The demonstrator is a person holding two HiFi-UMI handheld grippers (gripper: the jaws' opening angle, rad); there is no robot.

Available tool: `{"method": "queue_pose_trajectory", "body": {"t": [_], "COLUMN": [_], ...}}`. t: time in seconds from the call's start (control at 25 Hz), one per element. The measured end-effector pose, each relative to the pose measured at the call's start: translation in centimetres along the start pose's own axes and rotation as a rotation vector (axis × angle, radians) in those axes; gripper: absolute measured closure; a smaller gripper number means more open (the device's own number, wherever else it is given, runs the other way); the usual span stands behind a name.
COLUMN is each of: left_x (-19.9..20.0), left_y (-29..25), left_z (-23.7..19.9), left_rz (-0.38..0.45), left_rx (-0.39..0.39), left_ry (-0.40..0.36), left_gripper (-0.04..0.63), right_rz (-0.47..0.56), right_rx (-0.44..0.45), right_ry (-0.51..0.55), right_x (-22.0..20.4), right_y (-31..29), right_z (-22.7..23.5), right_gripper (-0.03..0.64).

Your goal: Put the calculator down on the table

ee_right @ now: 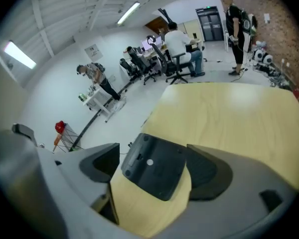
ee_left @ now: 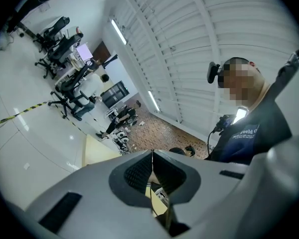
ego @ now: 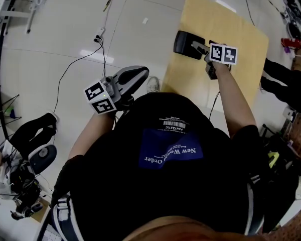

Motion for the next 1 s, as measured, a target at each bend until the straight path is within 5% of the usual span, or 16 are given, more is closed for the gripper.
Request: {"method": "queue_pose_trajectory", "body": {"t": [0.32, 0.44, 0.56, 0.68, 0.8, 1.0], "left_x": [2.9, 2.5, -4.3, -11.0, -13.8, -18.5], "left_y": [-1.7, -3.8, -8.0, -14.9, -19.4, -24.9], "left_z": [-1.6, -1.0, 5.6, 12.1, 16.3, 20.7], "left_rz": [-0.011, -0.026, -0.044, -0.054, -0.060, -0.101], "left_rx": [-0.094, -0.138, -0.194, -0.235, -0.229, -0.173], "left_ry": [-0.076, -0.109, -0.160, -0.267, -0.340, -0.382], "left_gripper": [0.584, 0.584, 0.584, 0.584, 0.584, 0.584], "right_rz": [0.313, 0.453, 0.591, 0.748, 0.823, 0.863], "right_rx": [0.437, 0.538, 0.619, 0.688, 0.705, 0.593], "right_ry": [-0.083, -0.104, -0.088, 0.003, 0.073, 0.089], "right_x": [2.4, 1.4, -6.5, -13.8, -18.0, -25.0], "right_y": [9.4, 14.2, 22.8, 32.0, 38.3, 43.1], "right_z": [-6.7, -7.3, -4.3, 1.2, 4.4, 10.0], "right_gripper": [0.237, 0.400, 0.514, 0.627, 0.627, 0.629]}}
Point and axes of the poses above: the fingertips, and each gripper's own axes: y backward along the fingers, z to its right, x out of its top, the point moved 1 cm from there along y, backward along the fingers, and after that the axes turned 6 degrees about -z, right-handed, at the moved point
